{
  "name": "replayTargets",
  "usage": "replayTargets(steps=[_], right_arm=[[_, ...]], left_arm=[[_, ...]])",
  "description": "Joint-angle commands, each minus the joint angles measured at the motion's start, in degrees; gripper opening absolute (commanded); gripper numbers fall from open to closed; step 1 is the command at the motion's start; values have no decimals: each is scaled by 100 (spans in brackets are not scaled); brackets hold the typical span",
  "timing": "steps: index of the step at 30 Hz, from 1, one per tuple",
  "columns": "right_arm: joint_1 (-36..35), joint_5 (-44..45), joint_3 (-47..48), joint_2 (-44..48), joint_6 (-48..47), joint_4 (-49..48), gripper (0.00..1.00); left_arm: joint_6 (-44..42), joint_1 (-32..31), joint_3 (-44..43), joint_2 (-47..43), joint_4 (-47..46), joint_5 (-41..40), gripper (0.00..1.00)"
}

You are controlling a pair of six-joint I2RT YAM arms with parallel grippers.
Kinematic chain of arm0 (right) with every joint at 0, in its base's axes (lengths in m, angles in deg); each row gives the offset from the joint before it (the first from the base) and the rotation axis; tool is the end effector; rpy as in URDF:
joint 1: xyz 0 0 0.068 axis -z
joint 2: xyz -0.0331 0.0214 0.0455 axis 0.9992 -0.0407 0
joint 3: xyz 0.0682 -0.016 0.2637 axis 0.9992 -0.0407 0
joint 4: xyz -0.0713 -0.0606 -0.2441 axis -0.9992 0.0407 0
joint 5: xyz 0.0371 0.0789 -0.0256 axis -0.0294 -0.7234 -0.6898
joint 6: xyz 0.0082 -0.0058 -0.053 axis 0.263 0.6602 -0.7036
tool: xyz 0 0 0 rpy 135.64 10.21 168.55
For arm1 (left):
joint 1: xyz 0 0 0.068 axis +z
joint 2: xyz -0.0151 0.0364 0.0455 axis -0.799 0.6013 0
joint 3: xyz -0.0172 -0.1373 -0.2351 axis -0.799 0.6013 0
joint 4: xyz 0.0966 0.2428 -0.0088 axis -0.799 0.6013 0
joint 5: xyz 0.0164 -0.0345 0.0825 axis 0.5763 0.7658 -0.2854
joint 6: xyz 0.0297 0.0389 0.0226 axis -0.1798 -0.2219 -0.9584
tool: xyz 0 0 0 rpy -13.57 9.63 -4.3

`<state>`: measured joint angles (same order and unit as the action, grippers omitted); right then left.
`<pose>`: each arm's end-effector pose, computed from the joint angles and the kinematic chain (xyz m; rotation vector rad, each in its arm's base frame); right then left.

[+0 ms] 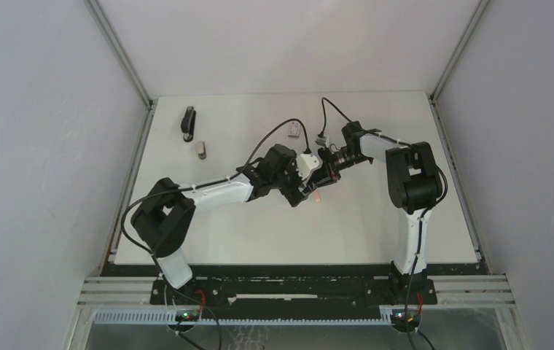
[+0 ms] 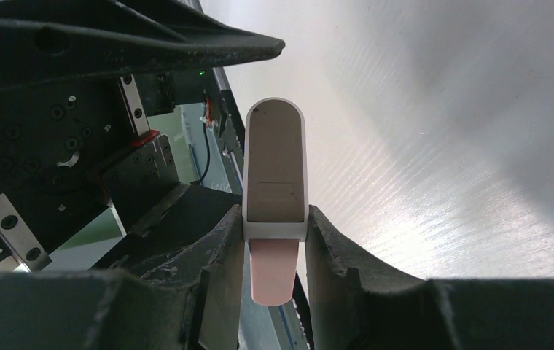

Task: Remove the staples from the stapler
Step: Unload the staple at the center of the board.

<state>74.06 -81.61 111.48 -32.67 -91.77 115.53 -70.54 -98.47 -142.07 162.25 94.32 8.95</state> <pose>0.3702 0.1236 0.1463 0.4630 -2.5521 -1.7536 0.2615 -0.2738 0.2071 1.2337 1.9659 -0.4684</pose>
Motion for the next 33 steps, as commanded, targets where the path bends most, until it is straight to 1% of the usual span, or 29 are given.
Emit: replayTargets(steps=[1,5,13,25,33], right_arm=[[-46,-87,-3,380,50,-105,24],[-46,-126,4,409,55,-119,25],[-47,-205,0,452,68,-124,25],[25,-302,3,464,53,-91,24],[66,-312,3,459,49,-88,24]], left_arm=[[441,-19,-508,56,-85,-319,100],[563,-19,-573,86,-84,-466,100],[738,-19,-702,235,22,-516,100],[620,30,-485,66,-101,-1018,99],[587,113,-295,-52,-127,-902,97]])
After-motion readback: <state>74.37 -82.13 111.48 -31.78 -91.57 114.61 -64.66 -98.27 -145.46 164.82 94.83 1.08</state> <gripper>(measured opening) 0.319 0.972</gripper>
